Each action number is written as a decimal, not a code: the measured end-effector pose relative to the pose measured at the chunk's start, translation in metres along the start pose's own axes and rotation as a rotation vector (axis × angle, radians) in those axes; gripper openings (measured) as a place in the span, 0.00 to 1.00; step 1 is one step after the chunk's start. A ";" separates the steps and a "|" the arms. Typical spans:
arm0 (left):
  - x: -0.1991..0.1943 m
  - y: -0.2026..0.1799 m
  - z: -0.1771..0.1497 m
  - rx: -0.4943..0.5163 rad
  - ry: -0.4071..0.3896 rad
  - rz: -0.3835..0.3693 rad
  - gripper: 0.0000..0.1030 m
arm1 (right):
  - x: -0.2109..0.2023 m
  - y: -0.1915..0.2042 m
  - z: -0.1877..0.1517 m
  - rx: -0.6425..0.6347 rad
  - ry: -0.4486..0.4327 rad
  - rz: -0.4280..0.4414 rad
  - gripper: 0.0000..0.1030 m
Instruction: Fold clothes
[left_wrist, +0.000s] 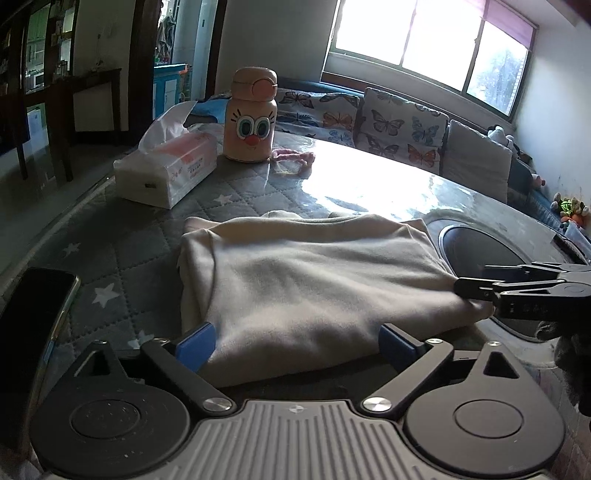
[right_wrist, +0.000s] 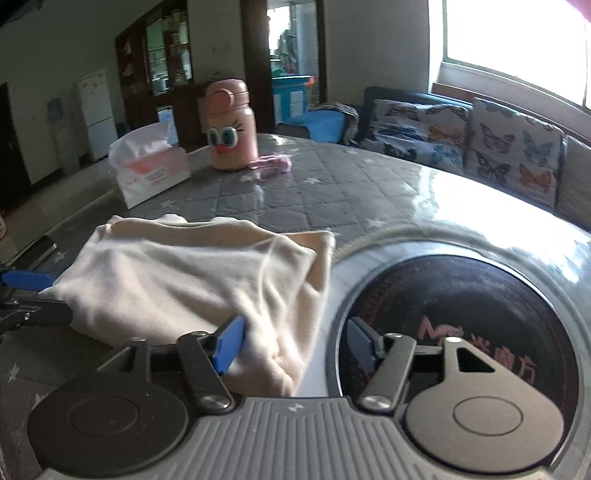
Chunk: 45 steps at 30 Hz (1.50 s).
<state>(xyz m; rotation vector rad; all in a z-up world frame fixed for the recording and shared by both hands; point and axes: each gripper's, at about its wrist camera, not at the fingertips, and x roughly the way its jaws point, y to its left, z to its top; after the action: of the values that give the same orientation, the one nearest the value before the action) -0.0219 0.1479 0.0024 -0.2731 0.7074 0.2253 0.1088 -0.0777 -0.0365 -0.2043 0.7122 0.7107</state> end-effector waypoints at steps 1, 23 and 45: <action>0.000 0.000 -0.001 -0.001 -0.002 -0.001 0.98 | -0.004 0.000 -0.001 0.001 -0.005 0.002 0.65; -0.017 -0.008 -0.020 -0.013 0.007 0.035 1.00 | -0.040 0.028 -0.024 -0.049 -0.057 0.044 1.00; -0.039 -0.026 -0.033 -0.002 -0.007 0.084 1.00 | -0.060 0.051 -0.050 -0.132 -0.101 0.018 1.00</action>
<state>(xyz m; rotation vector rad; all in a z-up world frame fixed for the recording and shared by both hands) -0.0627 0.1082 0.0086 -0.2446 0.7126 0.3071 0.0163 -0.0909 -0.0316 -0.2807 0.5725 0.7803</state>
